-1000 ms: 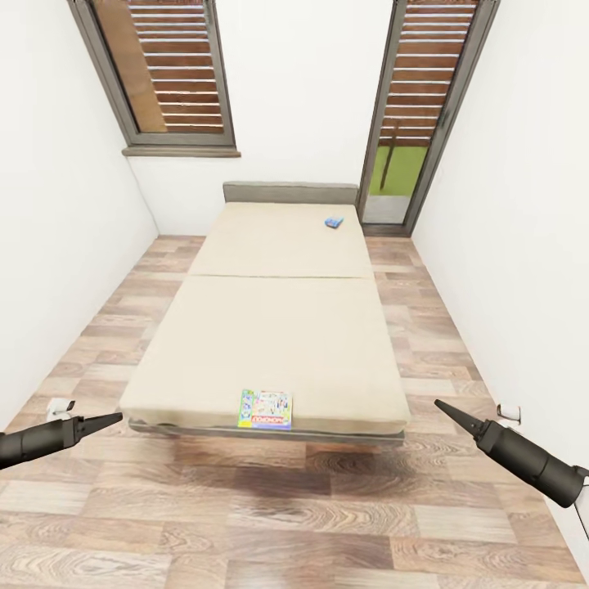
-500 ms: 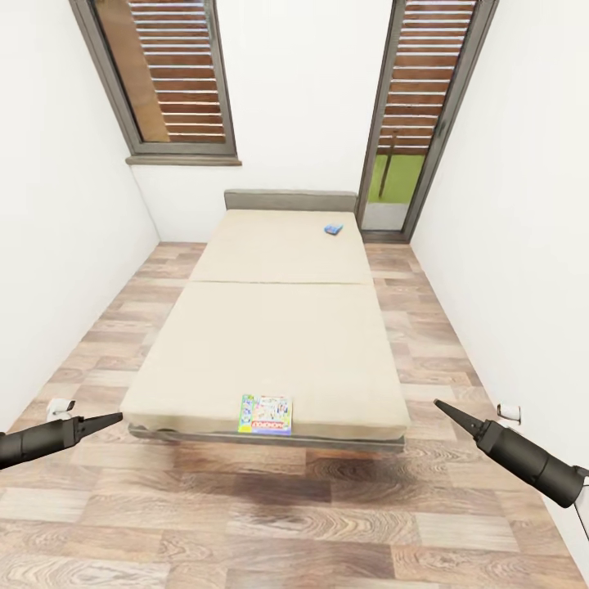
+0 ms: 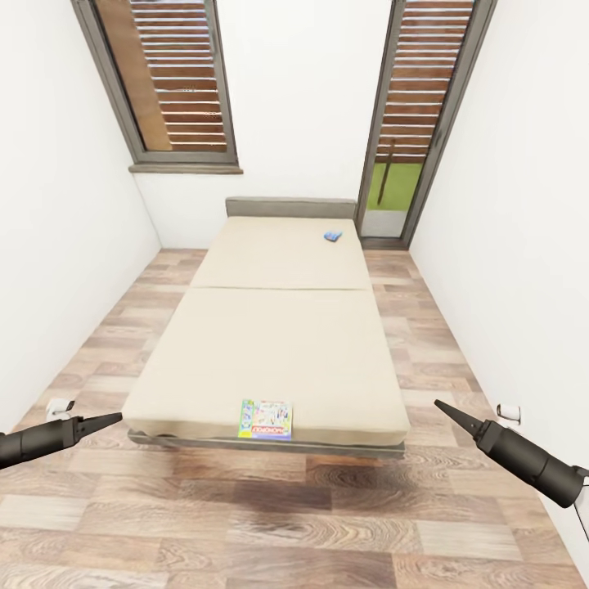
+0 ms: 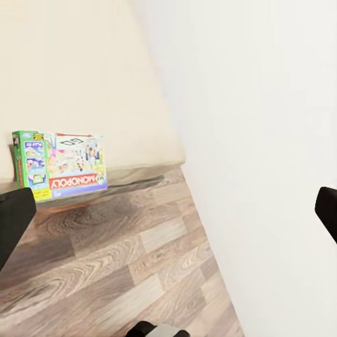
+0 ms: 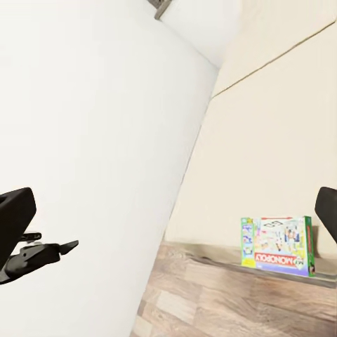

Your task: Put all the toys in the child's room - the three board games (two on the bed and one on the table), the two jigsaw puzzles on the table, and the tennis ball on the table - inside the toy box on the table in the child's room.

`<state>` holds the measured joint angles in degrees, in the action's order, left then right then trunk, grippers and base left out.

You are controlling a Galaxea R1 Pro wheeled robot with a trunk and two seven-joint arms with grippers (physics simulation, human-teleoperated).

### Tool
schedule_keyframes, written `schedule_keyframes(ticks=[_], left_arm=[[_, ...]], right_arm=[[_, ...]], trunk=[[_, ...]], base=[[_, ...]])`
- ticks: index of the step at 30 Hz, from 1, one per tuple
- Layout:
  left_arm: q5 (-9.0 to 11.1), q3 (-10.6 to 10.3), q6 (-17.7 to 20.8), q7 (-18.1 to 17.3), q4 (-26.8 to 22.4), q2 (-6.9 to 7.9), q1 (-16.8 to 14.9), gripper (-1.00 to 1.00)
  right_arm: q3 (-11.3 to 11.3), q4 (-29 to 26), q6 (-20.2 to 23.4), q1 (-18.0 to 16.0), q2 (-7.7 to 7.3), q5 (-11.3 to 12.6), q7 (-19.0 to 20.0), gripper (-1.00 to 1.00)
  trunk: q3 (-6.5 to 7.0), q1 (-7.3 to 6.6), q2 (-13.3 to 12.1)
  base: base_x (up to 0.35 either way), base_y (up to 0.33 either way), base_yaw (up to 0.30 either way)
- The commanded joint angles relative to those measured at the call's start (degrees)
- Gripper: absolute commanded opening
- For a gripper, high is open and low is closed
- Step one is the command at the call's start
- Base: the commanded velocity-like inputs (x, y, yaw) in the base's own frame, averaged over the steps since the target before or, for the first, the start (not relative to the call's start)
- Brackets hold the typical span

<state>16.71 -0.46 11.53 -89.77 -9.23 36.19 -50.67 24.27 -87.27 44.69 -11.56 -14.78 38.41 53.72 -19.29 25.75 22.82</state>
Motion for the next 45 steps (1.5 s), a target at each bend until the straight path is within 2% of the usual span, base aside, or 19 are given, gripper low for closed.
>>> schedule_keyframes(ticks=[1,13,21,30,45], left_arm=[[-0.01,-0.07,0.6,-0.23,0.0,0.01,-0.04,1.0],[-0.01,-0.07,0.62,-0.23,0.0,0.02,-0.04,1.0],[-0.01,-0.08,0.61,-0.23,0.0,0.02,-0.04,1.0],[-0.01,-0.07,0.56,-0.23,0.0,0.02,-0.04,1.0],[-0.01,-0.07,0.57,-0.23,0.0,0.02,-0.04,1.0]], right_arm=[[0.03,-0.01,0.31,-0.04,0.0,0.16,0.06,1.0],[0.07,0.31,0.31,-0.04,-0.02,0.17,0.07,1.0],[0.07,0.42,0.31,-0.04,-0.07,0.17,0.14,1.0],[0.07,0.43,0.31,-0.04,-0.06,0.17,0.09,1.0],[0.07,0.5,0.31,-0.04,-0.07,0.17,0.11,1.0]], trunk=[[0.0,0.03,0.1],[1.15,0.03,0.1],[1.91,0.03,0.1],[2.77,0.03,0.1],[4.2,0.03,0.1]], base=[[0.0,0.0,0.0],[0.012,0.001,0.0],[0.143,0.119,-0.035],[0.157,0.072,-0.093],[0.039,0.025,-0.118]])
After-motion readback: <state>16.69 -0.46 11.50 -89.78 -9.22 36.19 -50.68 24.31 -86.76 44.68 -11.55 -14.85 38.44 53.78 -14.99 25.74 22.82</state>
